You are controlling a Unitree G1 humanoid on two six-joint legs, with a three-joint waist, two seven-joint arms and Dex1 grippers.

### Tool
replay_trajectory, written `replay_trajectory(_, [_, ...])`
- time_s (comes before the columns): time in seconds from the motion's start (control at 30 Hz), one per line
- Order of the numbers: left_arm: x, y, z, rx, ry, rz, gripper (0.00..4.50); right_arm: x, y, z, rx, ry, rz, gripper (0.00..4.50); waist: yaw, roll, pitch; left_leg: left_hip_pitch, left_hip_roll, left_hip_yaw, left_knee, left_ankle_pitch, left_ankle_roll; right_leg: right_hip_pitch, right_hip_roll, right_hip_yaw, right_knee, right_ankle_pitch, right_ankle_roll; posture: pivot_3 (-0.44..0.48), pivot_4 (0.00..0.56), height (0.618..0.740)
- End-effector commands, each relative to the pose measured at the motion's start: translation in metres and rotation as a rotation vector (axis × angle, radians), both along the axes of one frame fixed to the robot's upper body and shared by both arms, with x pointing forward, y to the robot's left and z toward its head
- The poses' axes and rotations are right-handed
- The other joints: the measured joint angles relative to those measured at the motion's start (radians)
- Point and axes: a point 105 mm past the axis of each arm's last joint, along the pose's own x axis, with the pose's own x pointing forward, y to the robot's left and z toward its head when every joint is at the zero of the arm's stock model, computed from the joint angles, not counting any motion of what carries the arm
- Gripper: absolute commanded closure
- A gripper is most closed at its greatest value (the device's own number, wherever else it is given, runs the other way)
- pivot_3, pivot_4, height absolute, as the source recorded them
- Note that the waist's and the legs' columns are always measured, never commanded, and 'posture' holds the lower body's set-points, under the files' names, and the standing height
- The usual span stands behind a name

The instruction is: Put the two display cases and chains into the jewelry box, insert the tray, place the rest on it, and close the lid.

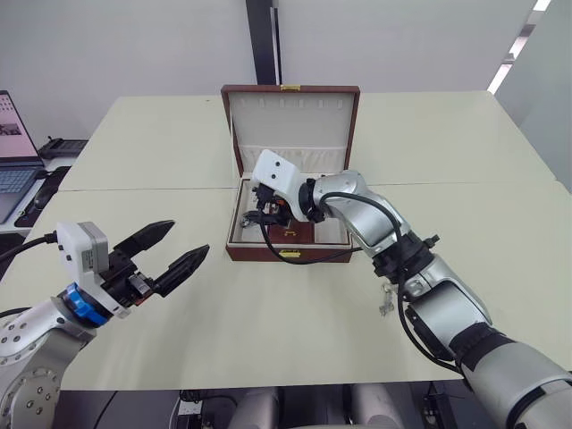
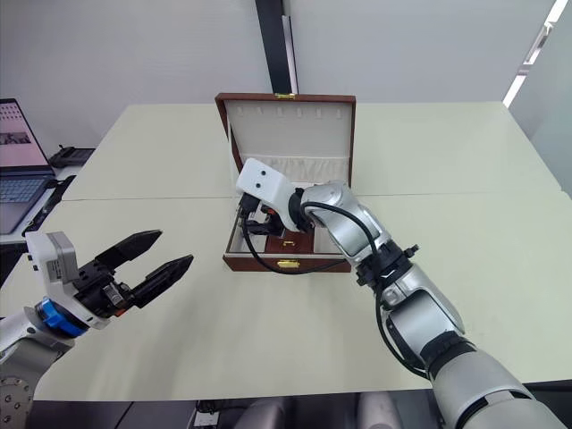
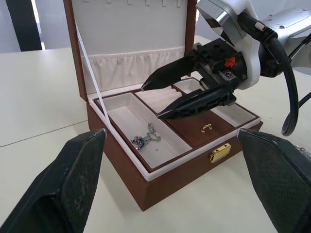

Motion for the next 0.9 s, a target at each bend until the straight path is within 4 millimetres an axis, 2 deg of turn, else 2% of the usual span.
replay_trajectory(0.03, [0.000, 0.001, 0.005, 0.006, -0.044, 0.032, 0.00, -0.008, -0.012, 0.031, 0.054, -0.175, 0.021, 0.06, 0.001, 0.000, 0.000, 0.000, 0.000, 0.000, 0.000, 0.000, 0.000, 0.000, 0.000, 0.000, 0.000, 0.000, 0.000, 0.000, 0.150, 0.740])
replay_trajectory(0.2, [0.005, 0.007, 0.000, 0.026, -0.028, 0.089, 0.00, -0.023, -0.052, 0.038, 0.083, -0.258, -0.017, 0.06, 0.011, 0.000, 0.000, -0.001, 0.000, -0.001, 0.000, 0.000, 0.000, 0.000, -0.001, -0.001, -0.001, 0.000, 0.000, 0.000, 0.150, 0.740])
replay_trajectory(0.47, [0.025, 0.016, -0.012, 0.118, 0.032, 0.130, 0.00, -0.053, -0.138, 0.044, 0.130, -0.325, -0.206, 0.06, 0.014, -0.001, 0.000, -0.001, -0.001, 0.000, 0.000, 0.000, 0.000, 0.001, 0.000, -0.001, -0.001, 0.000, 0.000, 0.000, 0.150, 0.740])
replay_trajectory(0.6, [0.028, 0.034, -0.020, 0.145, 0.029, 0.164, 0.00, -0.066, -0.193, 0.027, 0.056, -0.291, -0.334, 0.06, 0.015, -0.001, 0.000, -0.001, -0.001, 0.001, 0.000, 0.000, 0.000, 0.002, 0.001, -0.001, -0.002, 0.000, 0.000, 0.000, 0.150, 0.740])
replay_trajectory(0.73, [0.021, 0.053, -0.033, 0.156, 0.051, 0.189, 0.00, -0.079, -0.243, 0.008, 0.042, -0.259, -0.473, 0.06, 0.014, -0.001, 0.000, 0.000, -0.001, 0.002, 0.000, 0.000, 0.000, 0.002, 0.001, 0.000, -0.002, 0.000, 0.000, 0.000, 0.150, 0.740])
replay_trajectory(0.9, [0.008, 0.070, -0.051, 0.164, 0.100, 0.181, 0.00, -0.102, -0.290, -0.017, 0.036, -0.204, -0.593, 0.06, 0.017, -0.001, 0.000, 0.000, -0.001, 0.002, 0.000, 0.000, 0.001, 0.003, 0.001, 0.000, -0.002, 0.000, 0.000, 0.000, 0.150, 0.740])
